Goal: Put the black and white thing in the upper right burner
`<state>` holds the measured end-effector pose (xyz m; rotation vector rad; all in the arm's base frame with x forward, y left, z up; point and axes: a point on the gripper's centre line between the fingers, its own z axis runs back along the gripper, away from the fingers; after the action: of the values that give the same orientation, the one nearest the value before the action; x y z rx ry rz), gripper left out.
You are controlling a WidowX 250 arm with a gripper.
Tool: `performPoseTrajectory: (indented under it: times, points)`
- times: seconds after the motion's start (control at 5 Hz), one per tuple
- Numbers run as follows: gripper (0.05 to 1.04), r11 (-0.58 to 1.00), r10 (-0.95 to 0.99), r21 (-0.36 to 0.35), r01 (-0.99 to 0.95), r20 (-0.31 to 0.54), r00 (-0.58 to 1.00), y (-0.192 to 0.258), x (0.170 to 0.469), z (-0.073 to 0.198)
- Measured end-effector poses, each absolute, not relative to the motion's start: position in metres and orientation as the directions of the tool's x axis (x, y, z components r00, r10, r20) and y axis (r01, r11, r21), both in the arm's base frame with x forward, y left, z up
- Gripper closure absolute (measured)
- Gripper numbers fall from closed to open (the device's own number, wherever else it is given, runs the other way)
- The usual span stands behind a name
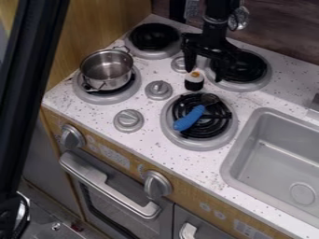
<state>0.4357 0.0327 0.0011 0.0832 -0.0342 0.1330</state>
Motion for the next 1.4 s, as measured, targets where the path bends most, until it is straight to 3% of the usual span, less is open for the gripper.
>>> performPoseTrajectory:
  times: [0.4,0.8,1.0,1.2,1.4]
  points:
    - [0.085,0.98,0.169,0.1,-0.172,0.037,0.985,0.054,0.448,-0.012]
    - [0.134,0.981,0.187,0.046,-0.186,-0.012,0.982,0.045,0.446,-0.036]
    - [0.392,0.98,0.191,0.05,-0.191,0.001,0.982,0.046,0.447,-0.039]
    - [0.586,0.981,0.18,0.07,-0.18,0.01,0.984,0.049,0.443,-0.039]
    - [0.632,0.986,0.133,0.091,-0.139,0.073,0.988,0.046,0.445,-0.026]
